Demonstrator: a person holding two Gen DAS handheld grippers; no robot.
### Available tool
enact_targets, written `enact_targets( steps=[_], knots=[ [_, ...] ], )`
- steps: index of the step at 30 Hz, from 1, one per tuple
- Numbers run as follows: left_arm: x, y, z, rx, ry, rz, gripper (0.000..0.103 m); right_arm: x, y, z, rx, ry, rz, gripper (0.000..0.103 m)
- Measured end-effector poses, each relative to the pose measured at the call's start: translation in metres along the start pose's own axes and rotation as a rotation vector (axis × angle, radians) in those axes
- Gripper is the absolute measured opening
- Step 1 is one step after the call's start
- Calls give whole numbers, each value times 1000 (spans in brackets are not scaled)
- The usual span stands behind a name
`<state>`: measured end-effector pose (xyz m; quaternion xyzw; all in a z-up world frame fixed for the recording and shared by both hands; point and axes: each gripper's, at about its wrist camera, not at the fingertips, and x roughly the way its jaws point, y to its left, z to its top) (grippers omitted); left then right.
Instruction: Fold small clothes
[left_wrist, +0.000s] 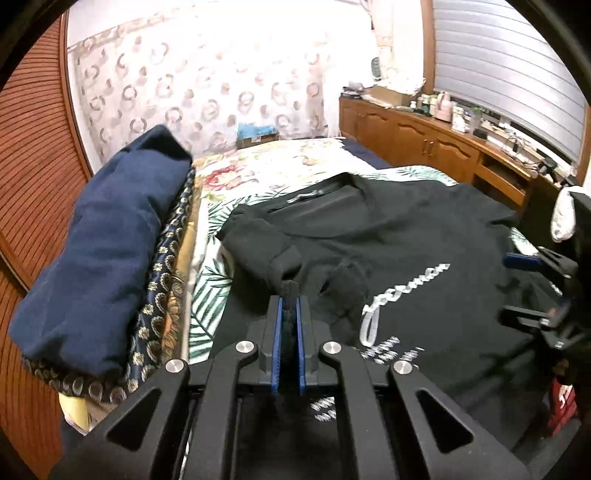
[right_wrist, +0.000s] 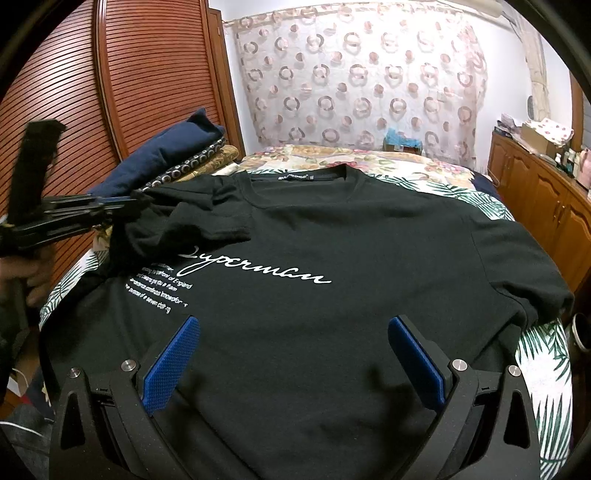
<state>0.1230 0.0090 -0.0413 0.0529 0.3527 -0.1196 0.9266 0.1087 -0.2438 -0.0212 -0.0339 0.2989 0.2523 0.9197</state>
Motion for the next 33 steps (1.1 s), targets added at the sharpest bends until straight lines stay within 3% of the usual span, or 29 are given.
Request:
enact_targets(
  steps=[7, 10, 14, 16, 18, 19, 23, 27, 28, 30, 33],
  knots=[
    [-15, -7, -8, 24, -3, -13, 8, 3, 3, 2, 0, 7, -5, 102],
    [-20, -4, -10, 11, -1, -30, 20, 3, 2, 2, 1, 7, -4, 102],
    [-23, -5, -13, 4, -5, -56, 22, 4, 3, 3, 1, 10, -5, 102],
    [-27, -7, -15, 2, -14, -90, 30, 3, 3, 3, 0, 10, -6, 102],
    [-30, -9, -17, -1, -25, -106, 47, 3, 3, 3, 1, 9, -7, 102],
    [-31, -9, -18, -2, -30, -109, 47, 3, 3, 4, -1, 9, -8, 102],
    [-34, -6, -21, -4, -39, -64, 47, 1, 4, 7, -6, 9, -1, 102],
    [-44, 11, -30, -37, -53, -26, 48, 2, 13, 20, -24, 6, 65, 97],
    [-45, 16, -33, -44, -52, -17, 51, 2, 19, 26, -44, 0, 77, 95],
    [-48, 28, -41, -59, -55, 7, 77, 3, 35, 38, -83, -12, 120, 94],
    [-45, 46, -53, -90, -34, 22, 80, 10, 62, 58, -136, -29, 183, 94]
  ],
)
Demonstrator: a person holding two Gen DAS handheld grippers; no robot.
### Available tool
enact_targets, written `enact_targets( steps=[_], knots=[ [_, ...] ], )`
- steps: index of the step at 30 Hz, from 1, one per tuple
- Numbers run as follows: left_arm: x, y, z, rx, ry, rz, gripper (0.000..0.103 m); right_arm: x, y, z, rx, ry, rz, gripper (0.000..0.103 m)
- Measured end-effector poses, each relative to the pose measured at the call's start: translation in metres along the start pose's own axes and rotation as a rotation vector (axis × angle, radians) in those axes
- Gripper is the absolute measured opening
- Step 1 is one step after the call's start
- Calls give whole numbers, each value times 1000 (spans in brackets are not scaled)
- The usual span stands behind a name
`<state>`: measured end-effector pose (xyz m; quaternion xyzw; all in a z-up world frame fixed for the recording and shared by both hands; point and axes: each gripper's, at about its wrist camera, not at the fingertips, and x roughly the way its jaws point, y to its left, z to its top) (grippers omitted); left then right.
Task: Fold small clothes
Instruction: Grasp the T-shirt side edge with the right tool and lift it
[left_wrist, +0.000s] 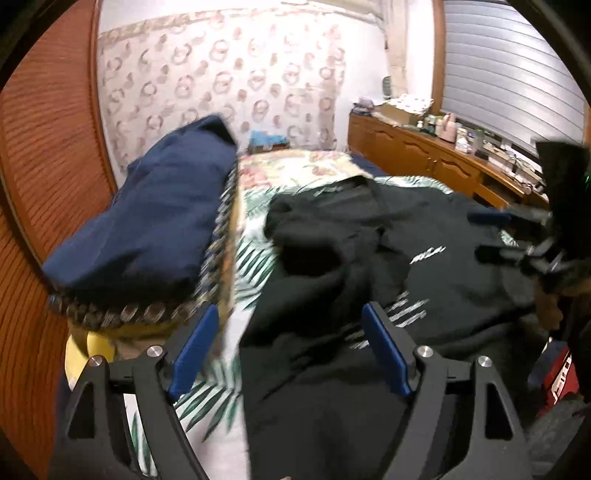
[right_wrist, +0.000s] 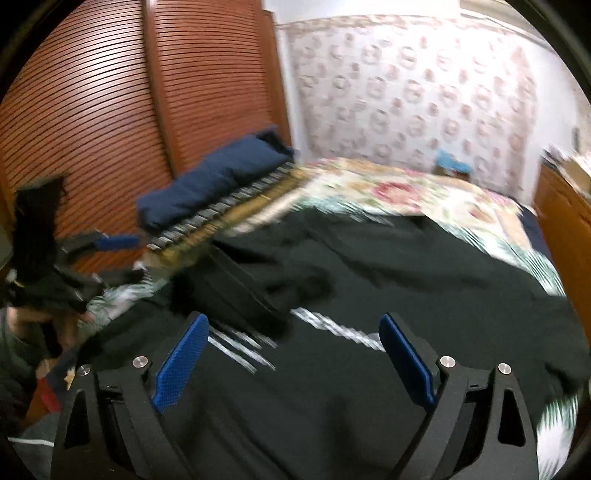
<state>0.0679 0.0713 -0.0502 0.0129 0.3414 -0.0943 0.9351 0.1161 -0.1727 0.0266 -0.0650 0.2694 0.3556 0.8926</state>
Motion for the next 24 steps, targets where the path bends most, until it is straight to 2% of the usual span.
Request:
enact_targets(
  steps=[4, 9, 12, 13, 14, 17, 20, 24],
  knots=[
    [9, 22, -13, -43, 35, 72, 80, 29, 25, 27, -51, 12, 87, 87],
    [10, 43, -29, -89, 61, 102, 80, 71, 42, 39, -67, 87, 153, 67],
    [5, 46, -33, -95, 53, 107, 80, 88, 41, 38, -55, 138, 145, 37],
    [4, 46, -34, -95, 50, 107, 80, 90, 40, 35, -48, 150, 137, 20],
    [3, 46, -35, -94, 48, 105, 80, 88, 38, 33, -43, 155, 136, 12],
    [1, 43, -32, -87, 40, 96, 80, 72, 33, 31, -38, 138, 145, 6],
    [-1, 41, -30, -85, 32, 86, 80, 49, 32, 25, -42, 116, 148, 5],
    [1, 35, -27, -80, 28, 74, 80, 40, 34, 6, -41, 152, 159, 5]
  ],
)
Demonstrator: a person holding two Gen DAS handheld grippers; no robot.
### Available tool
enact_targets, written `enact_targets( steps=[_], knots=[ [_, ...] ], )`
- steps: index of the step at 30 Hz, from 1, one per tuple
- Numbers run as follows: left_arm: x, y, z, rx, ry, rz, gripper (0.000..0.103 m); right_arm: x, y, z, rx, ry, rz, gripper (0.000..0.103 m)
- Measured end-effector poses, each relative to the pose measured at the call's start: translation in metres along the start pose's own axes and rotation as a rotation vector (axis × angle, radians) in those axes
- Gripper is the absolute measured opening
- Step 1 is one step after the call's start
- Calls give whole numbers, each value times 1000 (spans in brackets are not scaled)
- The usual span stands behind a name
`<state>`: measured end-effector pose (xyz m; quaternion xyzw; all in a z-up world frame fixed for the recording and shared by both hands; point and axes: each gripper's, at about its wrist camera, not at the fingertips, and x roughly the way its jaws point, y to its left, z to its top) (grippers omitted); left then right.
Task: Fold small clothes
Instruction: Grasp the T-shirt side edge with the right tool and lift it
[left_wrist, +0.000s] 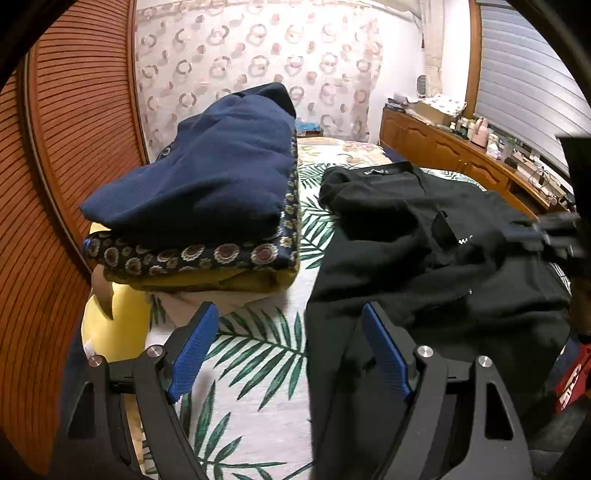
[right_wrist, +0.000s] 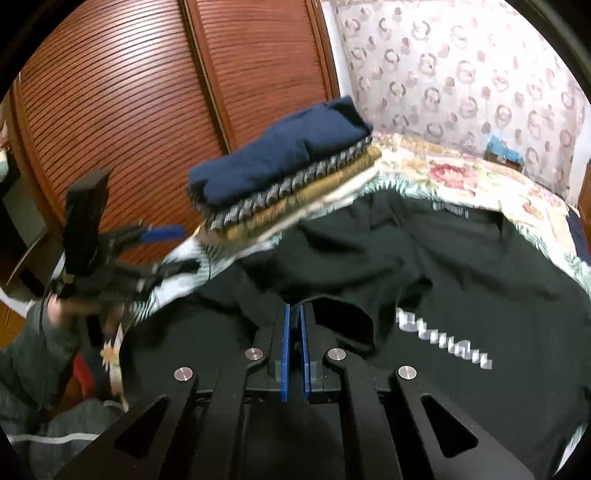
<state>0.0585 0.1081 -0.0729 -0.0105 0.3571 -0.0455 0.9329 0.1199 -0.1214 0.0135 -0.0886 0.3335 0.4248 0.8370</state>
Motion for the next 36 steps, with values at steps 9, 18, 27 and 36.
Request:
enact_targets(
  steps=[9, 18, 27, 36],
  knots=[
    [8, -6, -7, -14, 34, -17, 80, -5, -14, 0, 17, -11, -137, 40],
    [19, -14, -13, -14, 88, -110, 51, 56, -48, 71, 14, -1, -109, 52],
    [30, -15, -16, -18, 120, -104, 18, 147, -68, 103, 117, 141, 13, 51],
    [6, -1, -20, -74, 24, -65, 3, 135, -67, 147, 35, 5, -39, 4]
  ],
)
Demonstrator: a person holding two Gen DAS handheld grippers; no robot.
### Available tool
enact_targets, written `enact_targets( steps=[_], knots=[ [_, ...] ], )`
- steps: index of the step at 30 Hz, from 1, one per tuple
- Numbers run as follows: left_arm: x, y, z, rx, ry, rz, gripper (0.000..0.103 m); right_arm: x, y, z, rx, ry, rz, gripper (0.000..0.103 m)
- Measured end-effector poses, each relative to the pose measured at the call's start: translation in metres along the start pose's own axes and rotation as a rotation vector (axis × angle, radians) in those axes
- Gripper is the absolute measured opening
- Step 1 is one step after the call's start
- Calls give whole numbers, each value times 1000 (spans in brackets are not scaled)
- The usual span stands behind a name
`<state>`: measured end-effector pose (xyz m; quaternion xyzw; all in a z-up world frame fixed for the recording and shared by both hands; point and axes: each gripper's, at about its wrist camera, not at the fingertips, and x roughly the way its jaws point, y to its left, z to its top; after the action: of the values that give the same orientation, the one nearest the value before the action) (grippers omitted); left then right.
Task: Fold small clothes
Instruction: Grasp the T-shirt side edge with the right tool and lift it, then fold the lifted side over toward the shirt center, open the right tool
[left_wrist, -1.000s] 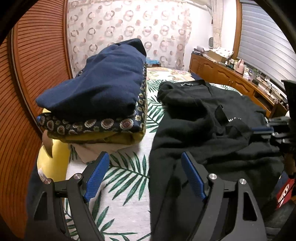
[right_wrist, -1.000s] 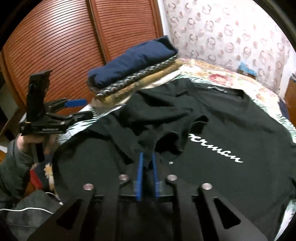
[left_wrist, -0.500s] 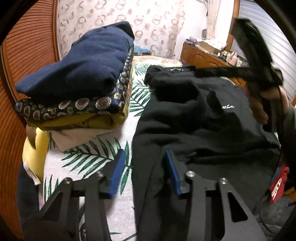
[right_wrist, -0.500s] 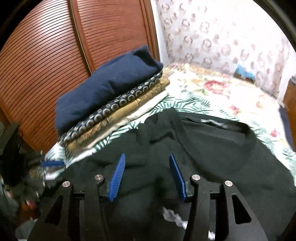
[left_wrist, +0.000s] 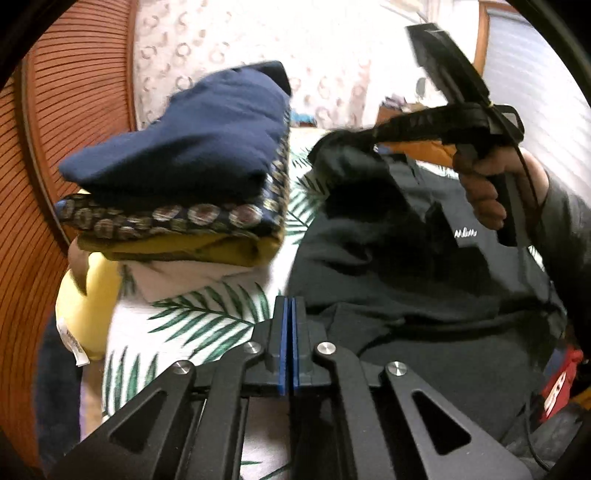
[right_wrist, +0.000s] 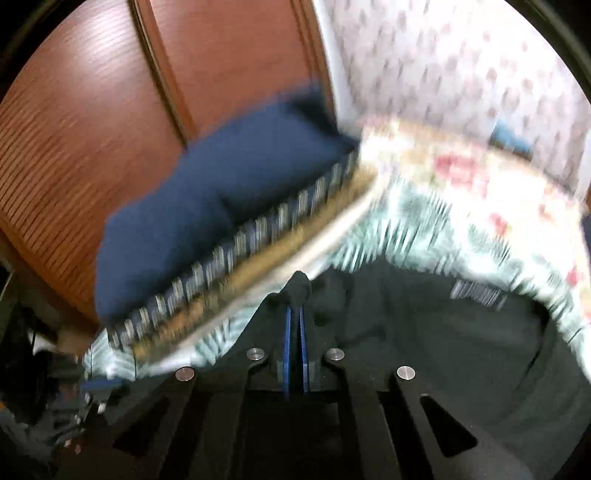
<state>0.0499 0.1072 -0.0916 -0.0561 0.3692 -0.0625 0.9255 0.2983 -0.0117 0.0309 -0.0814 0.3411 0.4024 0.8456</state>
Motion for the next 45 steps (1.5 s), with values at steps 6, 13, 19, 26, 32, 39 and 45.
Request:
enact_targets(
  steps=[6, 13, 19, 26, 32, 39, 45],
  knots=[
    [5, 6, -2, -15, 17, 61, 3, 8, 1, 23, 12, -75, -162, 4],
    [4, 16, -3, -45, 10, 65, 3, 34, 0, 28, -1, -45, -243, 12],
    [-6, 8, 7, -4, -26, 43, 37, 35, -14, 31, 10, 3, -214, 33],
    [-3, -13, 23, 15, -62, 8, 81, -17, -38, 2, 29, 14, -228, 38],
    [18, -41, 38, 51, -32, 0, 81, -34, -44, -44, 69, 111, -176, 38],
    [46, -62, 43, 104, 26, 18, 81, -38, -44, -64, 144, 125, -45, 38],
    [63, -62, 42, 104, 93, 28, 81, -30, -42, -69, 152, 151, -2, 36]
  ],
)
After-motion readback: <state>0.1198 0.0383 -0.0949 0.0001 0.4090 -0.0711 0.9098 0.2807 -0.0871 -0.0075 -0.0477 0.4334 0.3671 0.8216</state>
